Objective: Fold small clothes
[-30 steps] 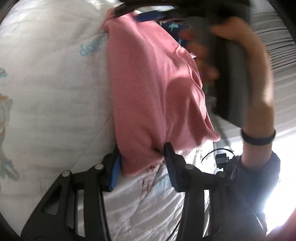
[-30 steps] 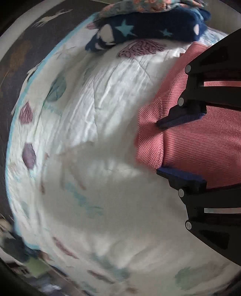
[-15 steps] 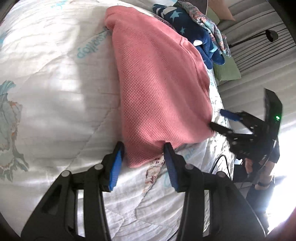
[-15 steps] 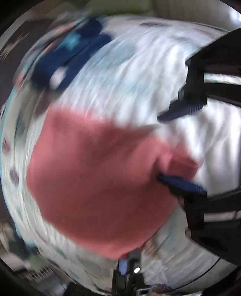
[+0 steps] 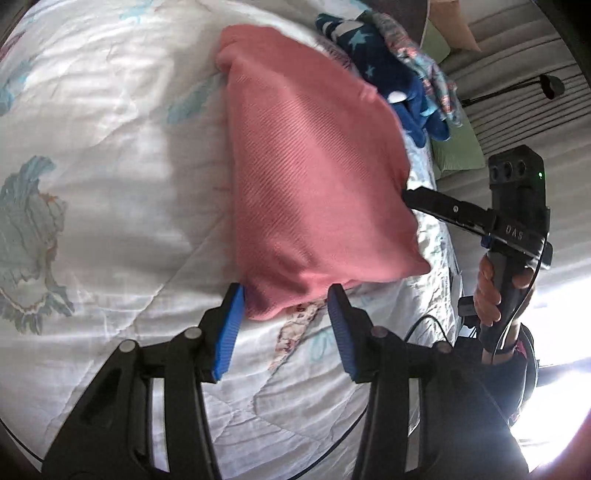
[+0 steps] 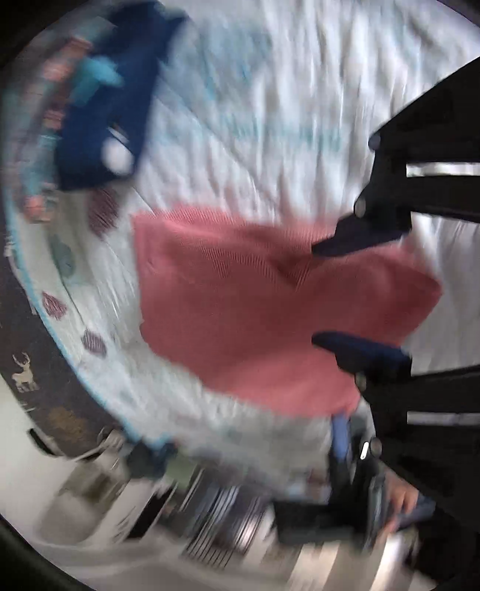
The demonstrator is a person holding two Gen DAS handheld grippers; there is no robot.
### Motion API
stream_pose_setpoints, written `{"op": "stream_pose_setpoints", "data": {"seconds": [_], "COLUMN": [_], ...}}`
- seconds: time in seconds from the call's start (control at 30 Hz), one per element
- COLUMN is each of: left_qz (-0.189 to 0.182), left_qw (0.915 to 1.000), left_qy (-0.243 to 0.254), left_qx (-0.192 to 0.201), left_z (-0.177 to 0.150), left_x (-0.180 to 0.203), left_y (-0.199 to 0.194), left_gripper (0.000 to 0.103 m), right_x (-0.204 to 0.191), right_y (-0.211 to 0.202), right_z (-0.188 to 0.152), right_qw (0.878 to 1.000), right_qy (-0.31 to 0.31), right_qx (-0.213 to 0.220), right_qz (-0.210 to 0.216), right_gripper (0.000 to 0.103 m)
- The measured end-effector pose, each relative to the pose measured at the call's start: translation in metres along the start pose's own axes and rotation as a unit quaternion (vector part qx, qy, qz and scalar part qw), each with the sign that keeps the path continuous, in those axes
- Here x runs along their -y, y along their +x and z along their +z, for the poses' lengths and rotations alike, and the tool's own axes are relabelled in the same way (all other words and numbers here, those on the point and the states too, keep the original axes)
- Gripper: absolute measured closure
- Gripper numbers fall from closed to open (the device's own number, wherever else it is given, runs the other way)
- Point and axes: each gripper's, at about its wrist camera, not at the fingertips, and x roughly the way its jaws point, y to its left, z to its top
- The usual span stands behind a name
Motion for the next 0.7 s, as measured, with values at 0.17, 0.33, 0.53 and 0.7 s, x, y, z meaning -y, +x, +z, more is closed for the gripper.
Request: {"op": "stream_pose_setpoints", "data": {"seconds": [0.17, 0.33, 0.53, 0.7], "left_qz": [0.007, 0.020, 0.011, 0.014], "left_qw": [0.9999, 0.9994, 0.9997, 0.9996], "left_qy": [0.009, 0.026, 0.020, 0.021], "left_qx": [-0.012, -0.009, -0.008, -0.010], "left_z": [0.000, -0.002, -0.001, -0.001], "left_x": [0.000, 0.005, 0.001, 0.003], "left_y": [0.015, 0.015, 0.016, 0.015], "left_gripper": [0.055, 0.055, 0.053, 0.053], "right_x": [0.014, 0.018, 0.024, 0.035], "right_y": [0.009, -0.010, -0.001, -0.009], "right_z": [-0.006, -0.007, -0.027, -0.030], "right_qw": [1.000, 0.998, 0.999, 0.999], "right_qy": [0.011, 0.012, 0.011, 0.043], "right_qx": [0.008, 0.019, -0.025, 0.015], "right_qz": [-0.022, -0.053, -0.023, 0.027], "right_gripper": [0.101, 0.094, 0.065, 0.066]}}
